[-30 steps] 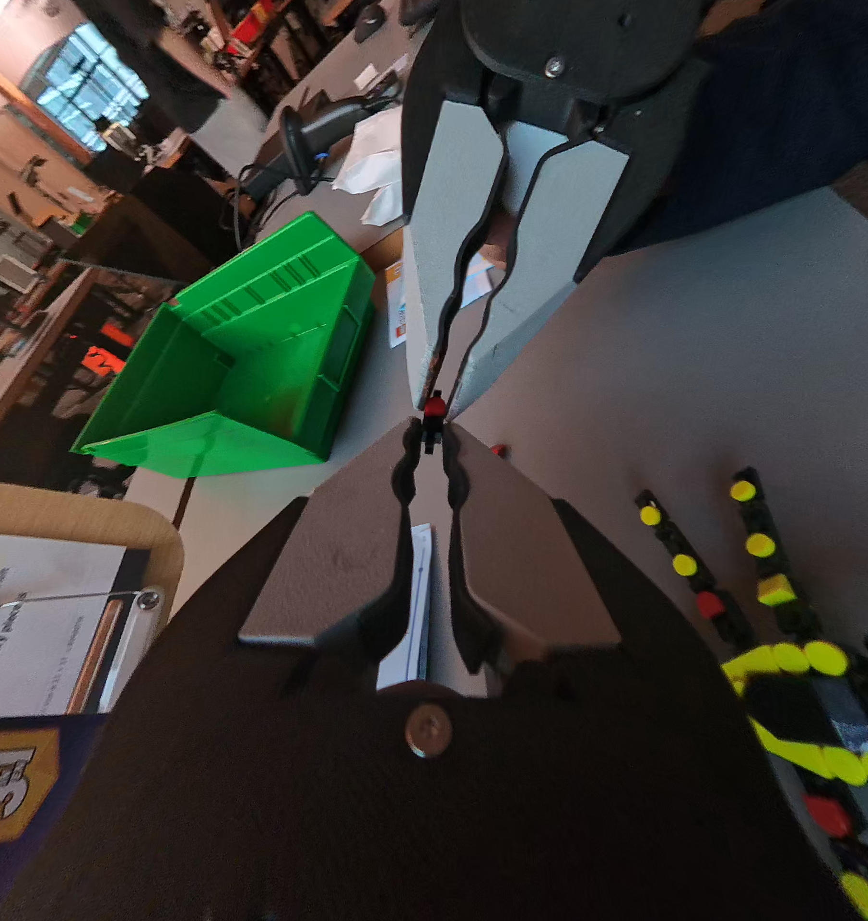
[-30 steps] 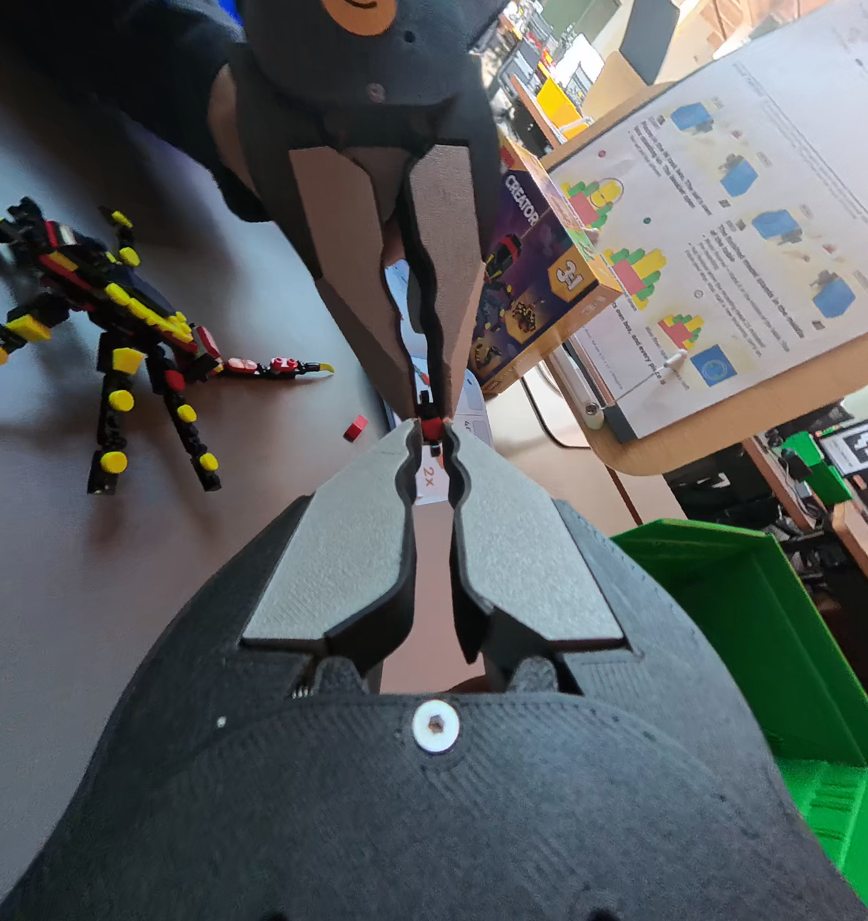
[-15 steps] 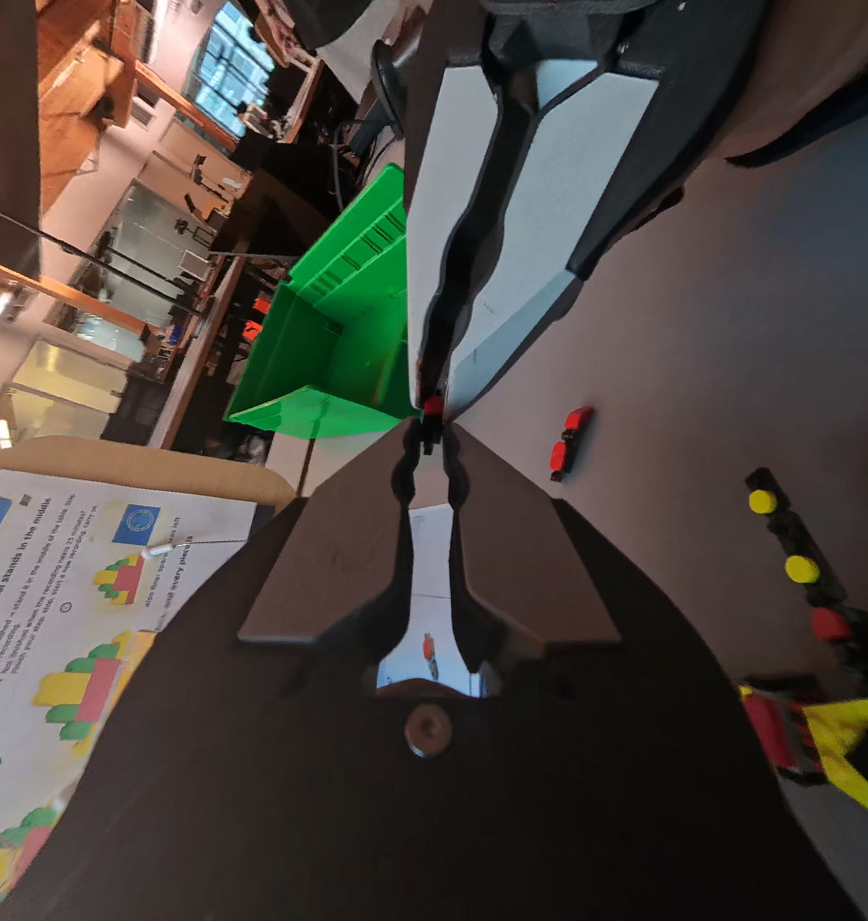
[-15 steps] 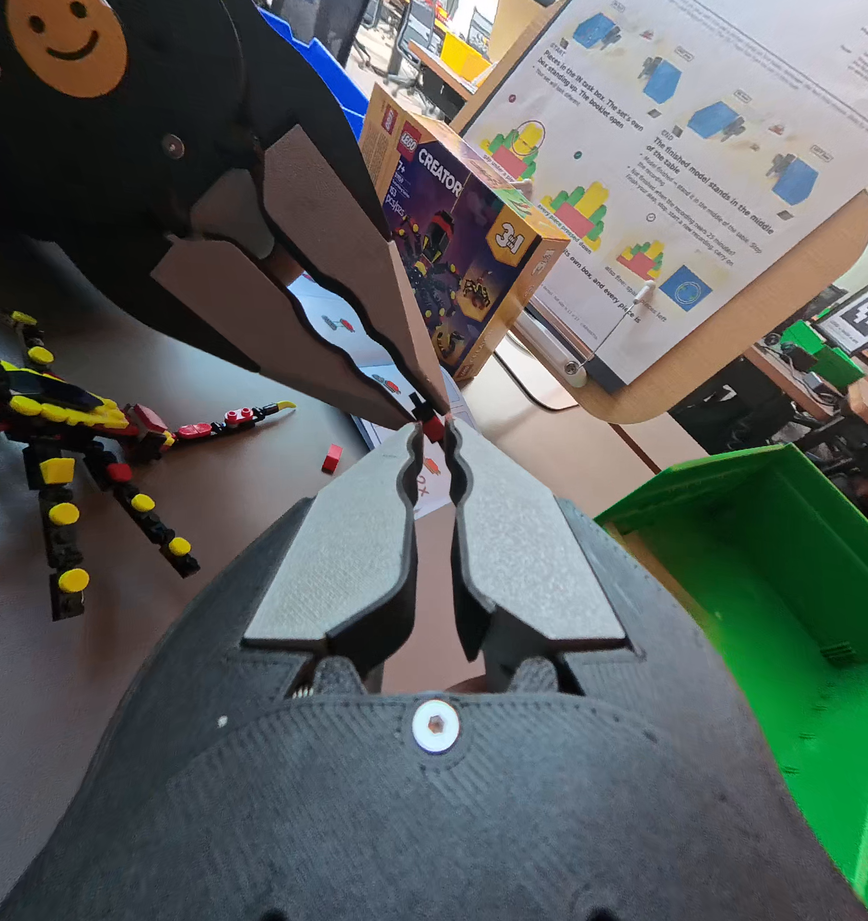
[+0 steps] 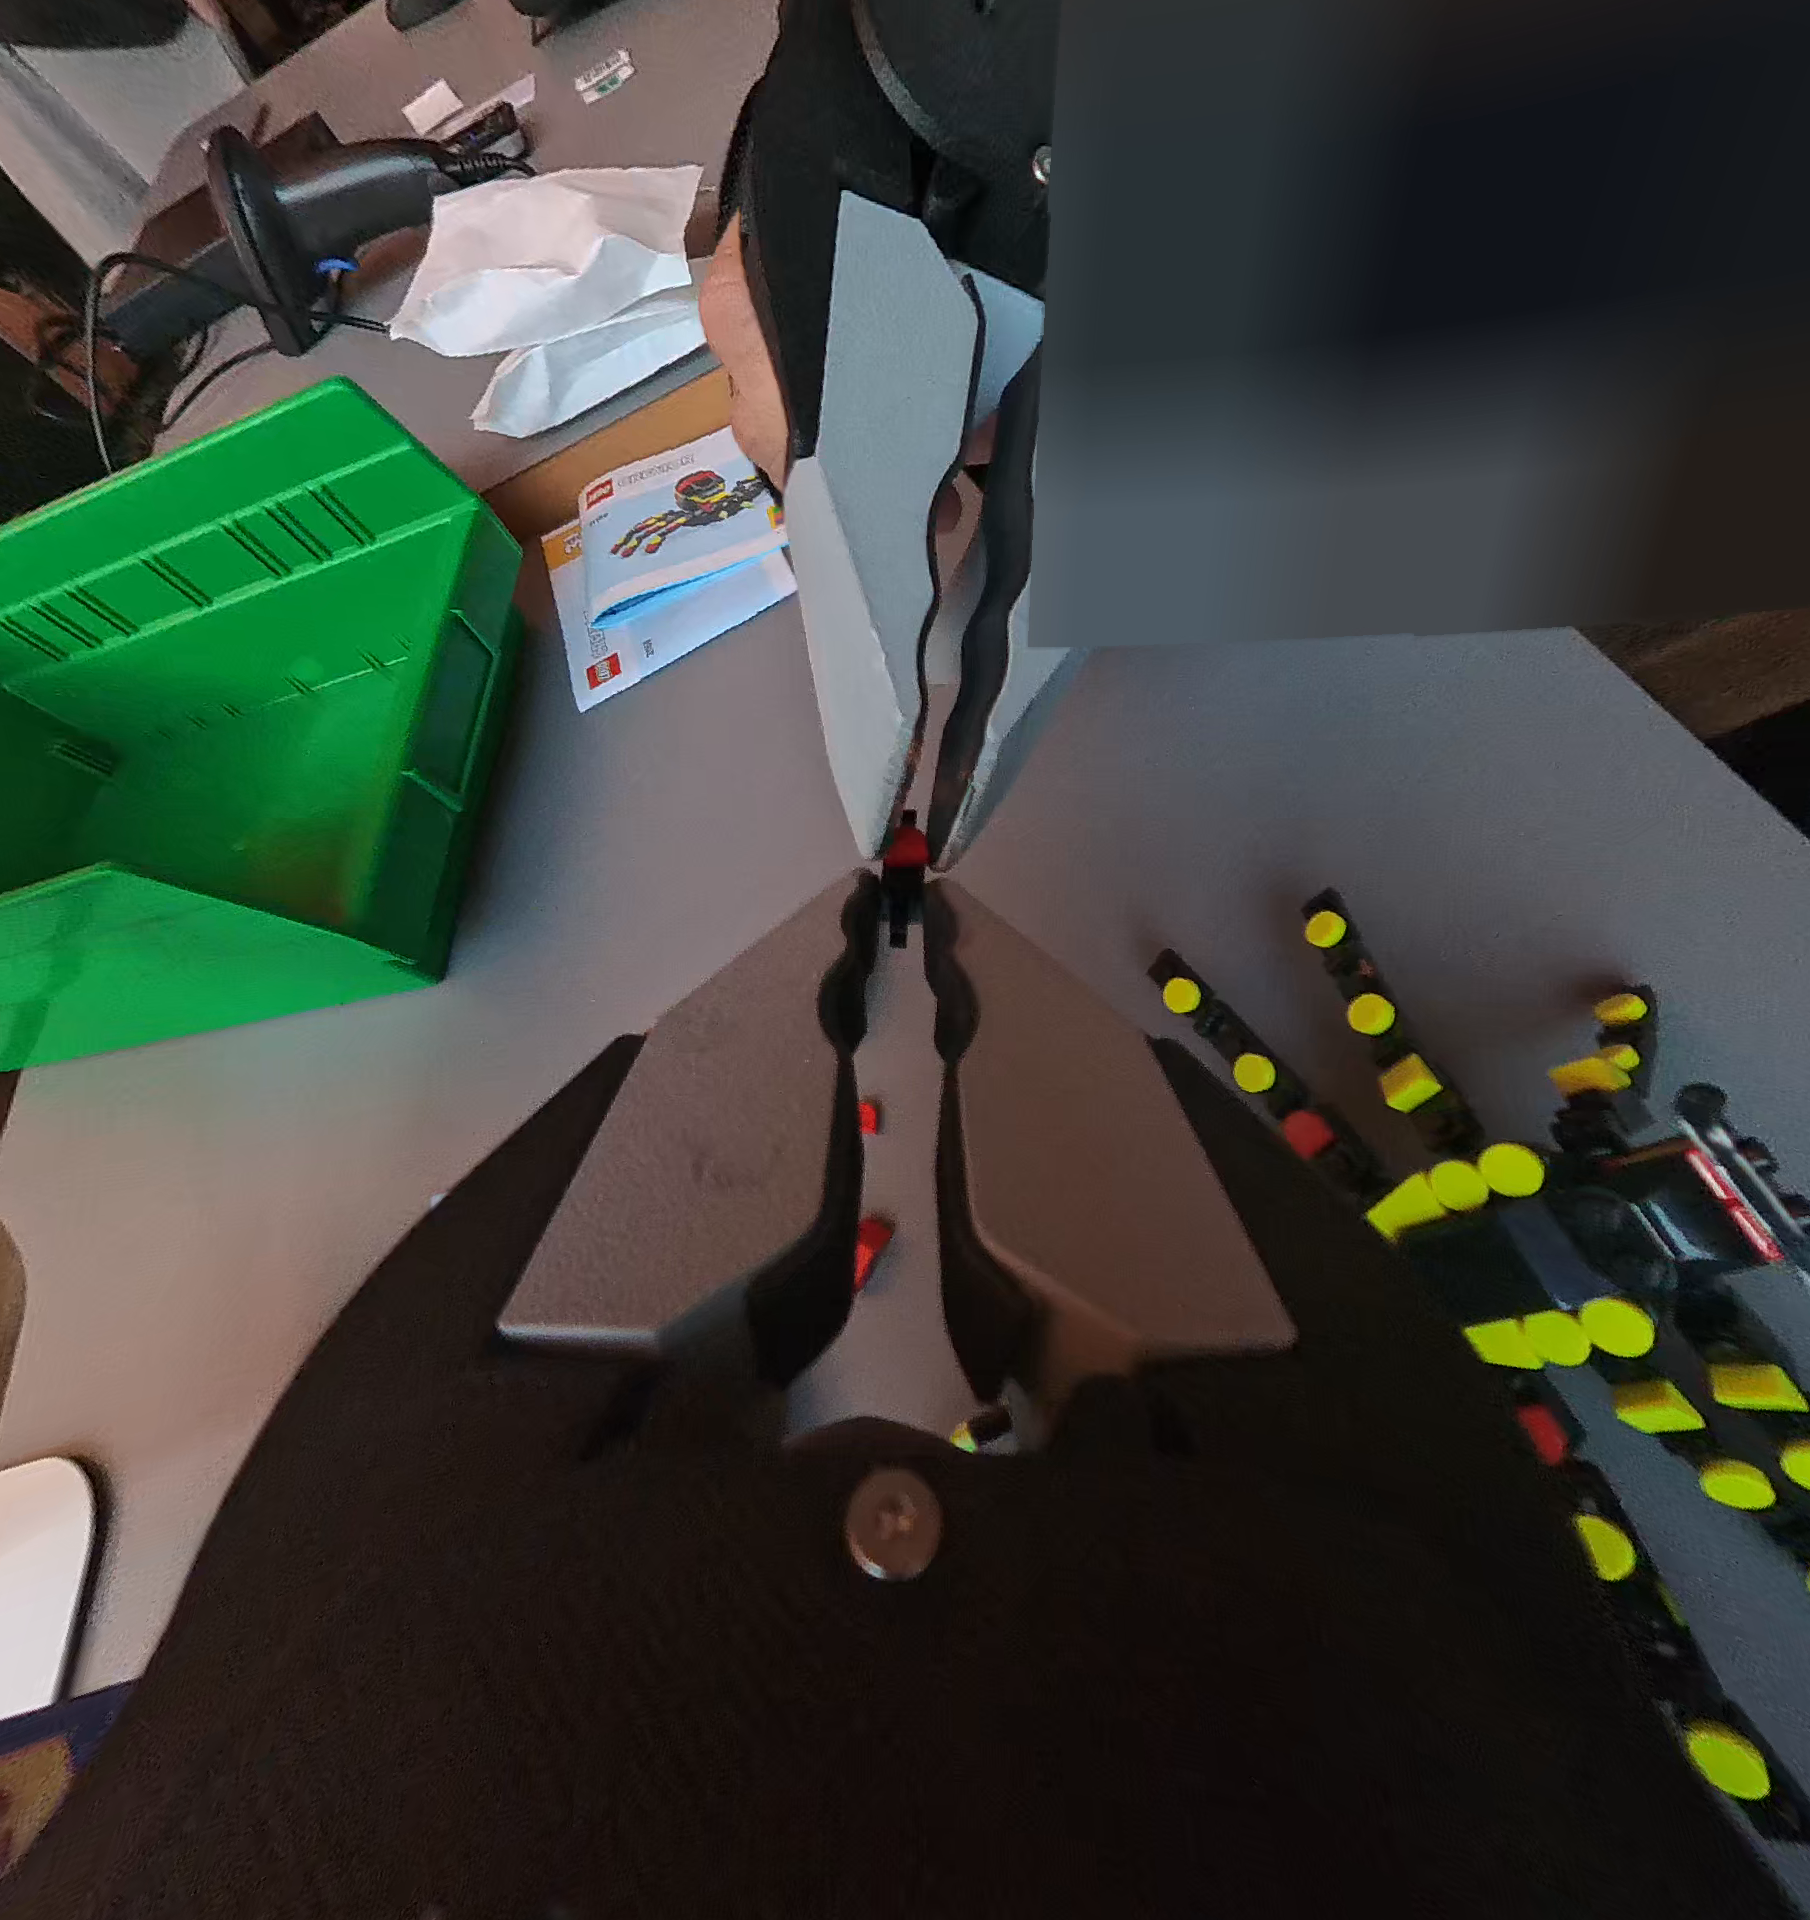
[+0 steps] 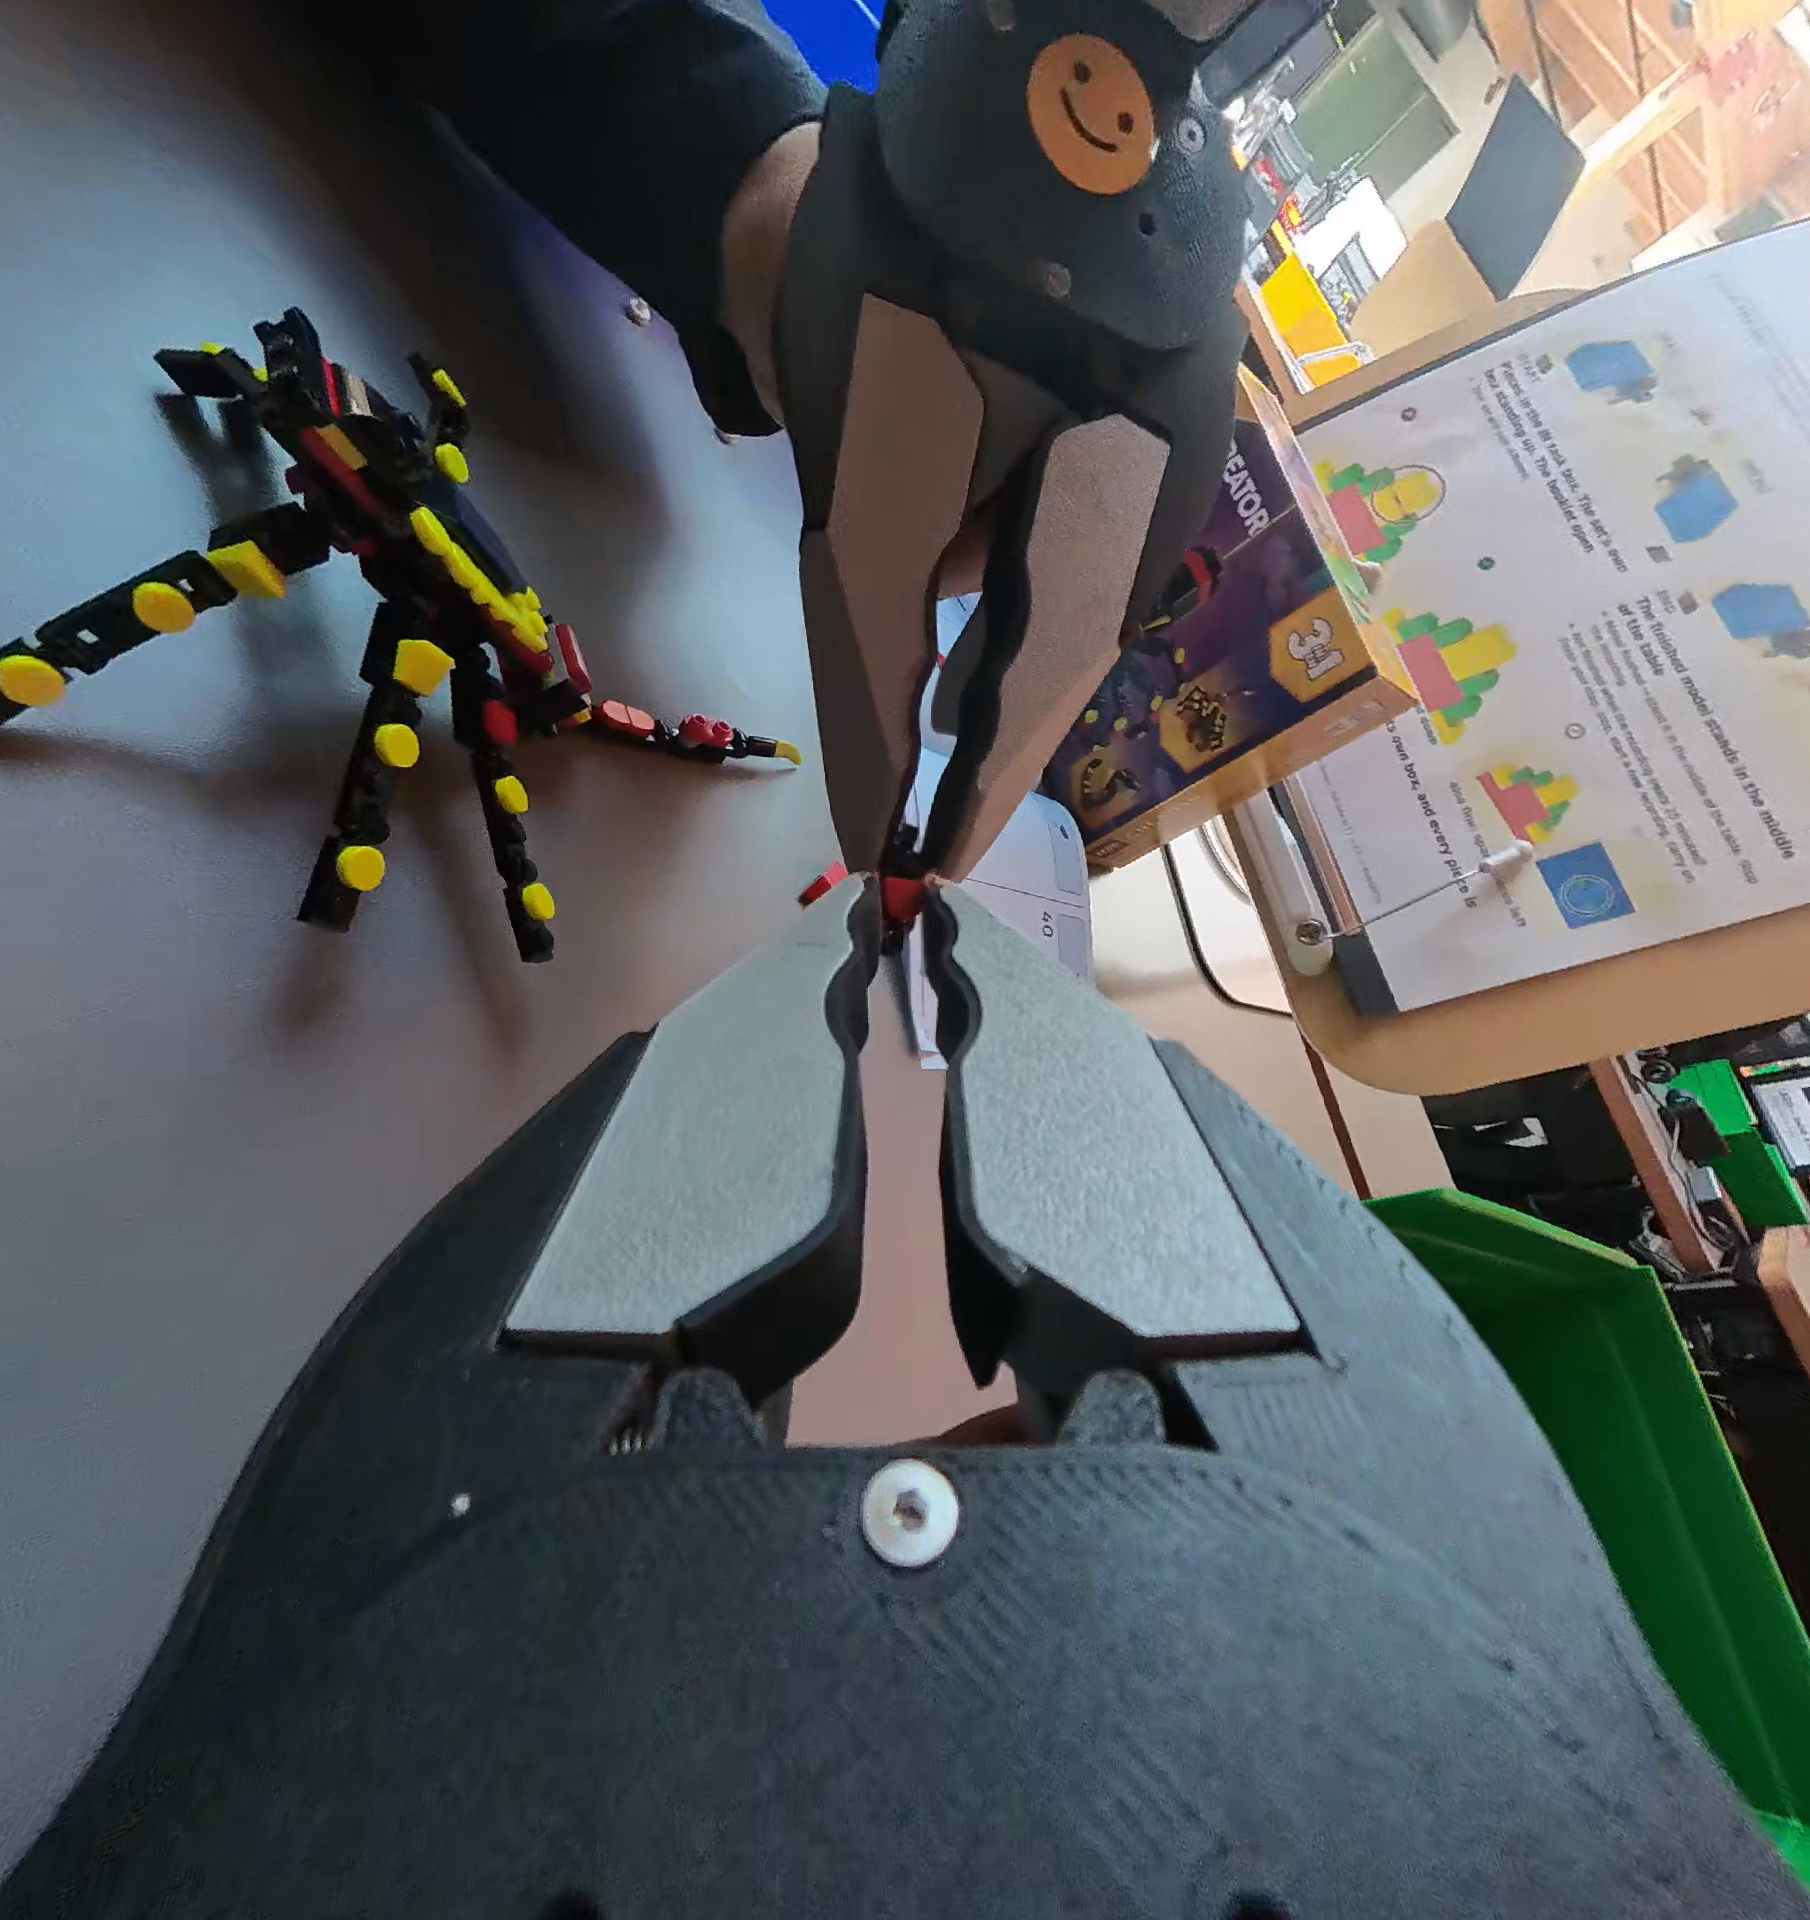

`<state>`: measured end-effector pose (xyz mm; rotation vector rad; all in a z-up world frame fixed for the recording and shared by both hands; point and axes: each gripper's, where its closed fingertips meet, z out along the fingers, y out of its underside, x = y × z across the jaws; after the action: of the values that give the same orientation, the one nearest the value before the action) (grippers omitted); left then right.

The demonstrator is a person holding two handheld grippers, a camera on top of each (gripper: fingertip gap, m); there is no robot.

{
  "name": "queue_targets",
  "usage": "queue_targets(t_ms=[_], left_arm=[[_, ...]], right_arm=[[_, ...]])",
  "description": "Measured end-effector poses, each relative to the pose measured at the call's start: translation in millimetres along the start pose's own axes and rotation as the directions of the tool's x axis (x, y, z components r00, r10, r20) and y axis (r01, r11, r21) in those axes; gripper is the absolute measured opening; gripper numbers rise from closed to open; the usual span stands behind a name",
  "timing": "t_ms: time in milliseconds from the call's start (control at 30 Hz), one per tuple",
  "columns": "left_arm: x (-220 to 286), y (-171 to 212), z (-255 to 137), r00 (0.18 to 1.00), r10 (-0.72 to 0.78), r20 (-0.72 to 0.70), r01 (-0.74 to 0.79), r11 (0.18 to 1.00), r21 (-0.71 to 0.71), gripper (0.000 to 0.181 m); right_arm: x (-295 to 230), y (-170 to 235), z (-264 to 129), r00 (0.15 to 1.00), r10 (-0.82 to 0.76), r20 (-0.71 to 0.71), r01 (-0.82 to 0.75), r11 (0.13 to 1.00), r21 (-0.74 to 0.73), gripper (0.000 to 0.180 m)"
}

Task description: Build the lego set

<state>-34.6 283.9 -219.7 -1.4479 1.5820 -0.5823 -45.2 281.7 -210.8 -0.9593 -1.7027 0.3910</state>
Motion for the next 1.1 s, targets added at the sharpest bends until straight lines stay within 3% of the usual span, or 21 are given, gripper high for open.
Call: queue_targets(t_ms=[167,333,600,733,900,1000,1100], left_arm=[[-13,0,0,0.993,0.027,0.119,-0.026,1.000,-0.006,0.006],[-29,3,-1,0.932,0.161,0.324,-0.126,0.984,-0.127,0.006],[-44,2,-8,0.849,0.165,0.501,-0.088,0.981,-0.174,0.006],[-45,3,-8,0.868,0.167,0.467,-0.099,0.981,-0.165,0.007],[-32,6,-1,0.940,0.141,0.312,-0.110,0.988,-0.113,0.006],[-29,5,-1,0.949,0.136,0.283,-0.114,0.989,-0.094,0.006],[-29,1,-5,0.948,0.155,0.279,-0.144,0.988,-0.060,0.006]], right_arm=[[9,4,2,0.988,0.150,-0.017,-0.151,0.988,-0.026,0.004],[21,12,6,0.951,0.301,-0.075,-0.304,0.952,-0.041,0.004],[37,12,10,0.920,0.320,-0.224,-0.333,0.943,-0.022,0.005],[39,12,11,0.928,0.304,-0.218,-0.313,0.950,-0.010,0.005],[25,15,9,0.964,0.258,-0.062,-0.258,0.966,-0.001,0.005],[24,13,9,0.969,0.241,-0.060,-0.241,0.970,0.003,0.005],[25,3,3,0.950,0.313,-0.018,-0.311,0.948,0.068,0.012]])
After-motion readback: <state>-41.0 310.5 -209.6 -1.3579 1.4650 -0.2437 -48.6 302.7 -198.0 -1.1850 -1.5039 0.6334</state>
